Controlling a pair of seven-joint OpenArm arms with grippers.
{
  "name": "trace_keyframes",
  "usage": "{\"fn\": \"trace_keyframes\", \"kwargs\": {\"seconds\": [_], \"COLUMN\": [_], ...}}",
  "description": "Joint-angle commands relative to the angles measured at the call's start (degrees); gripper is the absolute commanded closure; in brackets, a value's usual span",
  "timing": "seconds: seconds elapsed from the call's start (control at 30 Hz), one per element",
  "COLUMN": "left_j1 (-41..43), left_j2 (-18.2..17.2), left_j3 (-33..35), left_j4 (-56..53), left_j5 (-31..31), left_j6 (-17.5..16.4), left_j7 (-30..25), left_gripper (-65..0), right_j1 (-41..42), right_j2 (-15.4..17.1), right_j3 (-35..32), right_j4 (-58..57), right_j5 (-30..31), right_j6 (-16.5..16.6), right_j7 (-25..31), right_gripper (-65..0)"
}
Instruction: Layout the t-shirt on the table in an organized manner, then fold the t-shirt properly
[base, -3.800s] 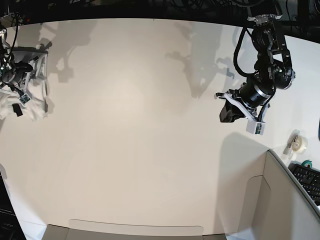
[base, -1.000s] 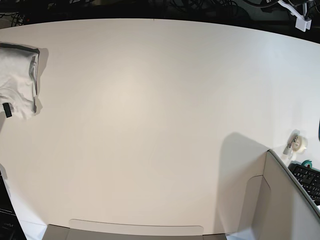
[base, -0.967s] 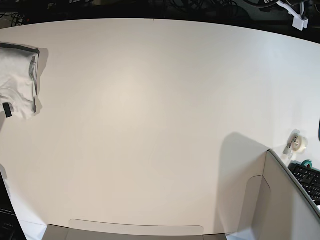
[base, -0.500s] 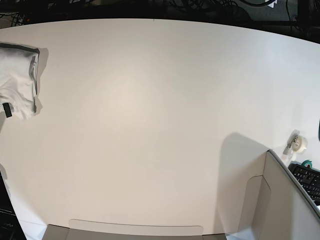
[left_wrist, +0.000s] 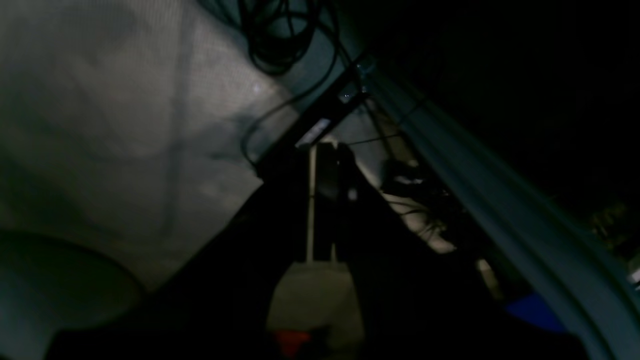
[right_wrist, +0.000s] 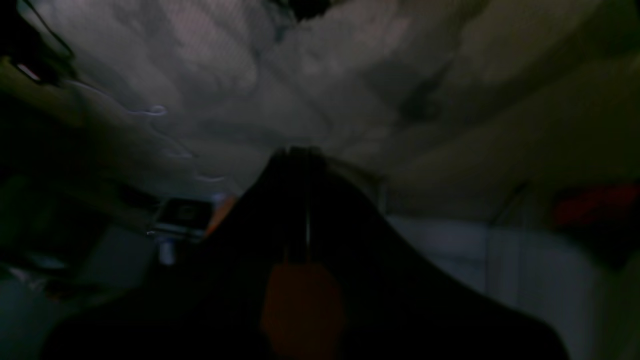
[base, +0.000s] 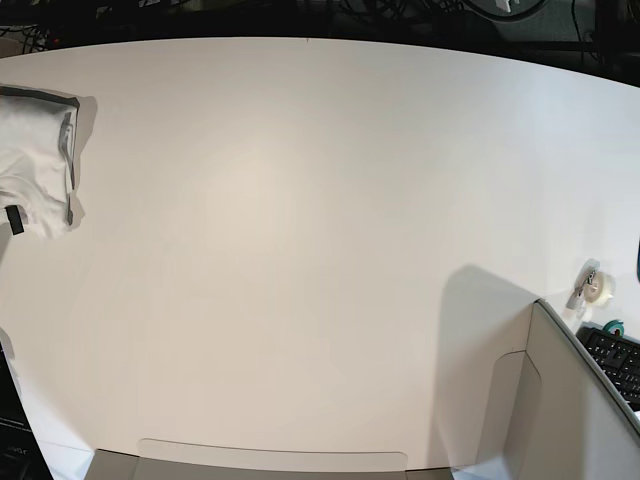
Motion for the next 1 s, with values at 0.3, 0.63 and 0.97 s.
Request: {"fn": "trace_keyframes", "kwargs": {"seconds": [0.3,0.63,0.97], "left_j1": [-9.74,-14.23,-14.93], "left_j2": [6.41,7.73,7.9], "left_j3": [27.52,38.86,41.41], "left_j4": [-15.54,-21.87,-22.05], "left_j5": [11.43,11.61,11.61], "left_j6": [-0.14,12.52,16.56], "left_j7": [-20.61,-23.95,-25.88], "left_gripper": [0.0,0.0,0.0], "right_j1": [6.19,10.14,11.02], "right_j2": [-7.1,-10.7,-12.37], "right_j3": [-0.05,0.03,0.39], "right_j4": [-1.15,-1.24,-1.15], "right_j5": [-15.8,-16.41,-16.41], "right_j6": [-15.37,-18.98,-19.42], "right_j7": [9.91,12.19,11.84], "right_gripper": [0.0,0.0,0.0]}}
